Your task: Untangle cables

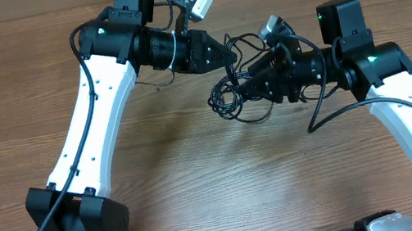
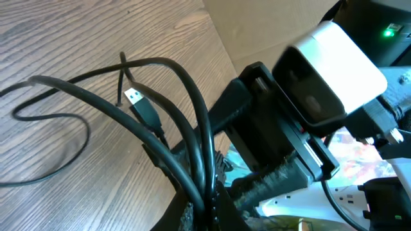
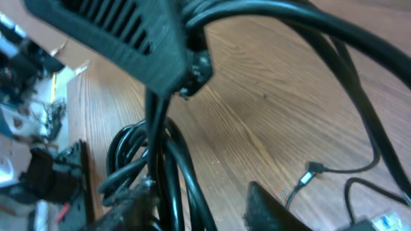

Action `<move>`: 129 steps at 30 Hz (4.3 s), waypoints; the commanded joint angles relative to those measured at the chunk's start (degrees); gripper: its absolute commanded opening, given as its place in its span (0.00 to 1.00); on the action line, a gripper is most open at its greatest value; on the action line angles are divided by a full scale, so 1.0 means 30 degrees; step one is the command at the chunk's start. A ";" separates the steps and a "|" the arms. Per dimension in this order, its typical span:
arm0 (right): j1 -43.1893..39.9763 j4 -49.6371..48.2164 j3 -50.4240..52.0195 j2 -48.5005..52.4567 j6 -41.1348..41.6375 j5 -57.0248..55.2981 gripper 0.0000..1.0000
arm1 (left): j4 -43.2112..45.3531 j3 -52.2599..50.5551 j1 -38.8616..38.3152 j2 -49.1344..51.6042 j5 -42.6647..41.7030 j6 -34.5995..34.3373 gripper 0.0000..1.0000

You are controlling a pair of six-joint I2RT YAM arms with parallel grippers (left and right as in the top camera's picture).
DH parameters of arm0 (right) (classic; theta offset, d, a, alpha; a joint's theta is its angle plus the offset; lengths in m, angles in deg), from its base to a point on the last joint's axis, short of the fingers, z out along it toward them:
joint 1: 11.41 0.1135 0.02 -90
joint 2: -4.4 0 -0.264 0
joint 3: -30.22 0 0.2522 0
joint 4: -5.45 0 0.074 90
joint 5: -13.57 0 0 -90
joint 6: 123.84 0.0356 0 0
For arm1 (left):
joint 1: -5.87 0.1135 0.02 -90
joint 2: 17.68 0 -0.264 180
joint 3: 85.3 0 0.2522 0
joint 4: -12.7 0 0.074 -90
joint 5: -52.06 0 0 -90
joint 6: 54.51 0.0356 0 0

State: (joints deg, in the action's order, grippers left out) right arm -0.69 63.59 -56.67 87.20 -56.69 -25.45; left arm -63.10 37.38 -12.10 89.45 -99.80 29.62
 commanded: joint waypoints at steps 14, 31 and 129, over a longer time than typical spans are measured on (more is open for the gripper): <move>0.0044 0.0168 -0.0488 0.0087 -0.0255 -0.0663 0.04 | 0.0197 0.0299 0.0124 -0.0772 0.0350 -0.0102 0.05; -0.2637 0.0248 -0.0495 0.0087 0.8196 -0.3614 0.04 | -0.2936 0.0299 0.0117 -0.0772 0.0270 0.6040 0.90; -0.3847 0.0073 -0.0488 0.0087 0.8255 -0.3111 0.04 | -0.0342 0.0350 -0.4568 -0.0750 1.2305 -2.6687 1.00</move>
State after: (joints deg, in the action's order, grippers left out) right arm -11.92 64.25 -56.67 87.42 -31.91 -36.16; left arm -65.31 37.38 -24.93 89.14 -67.13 -44.40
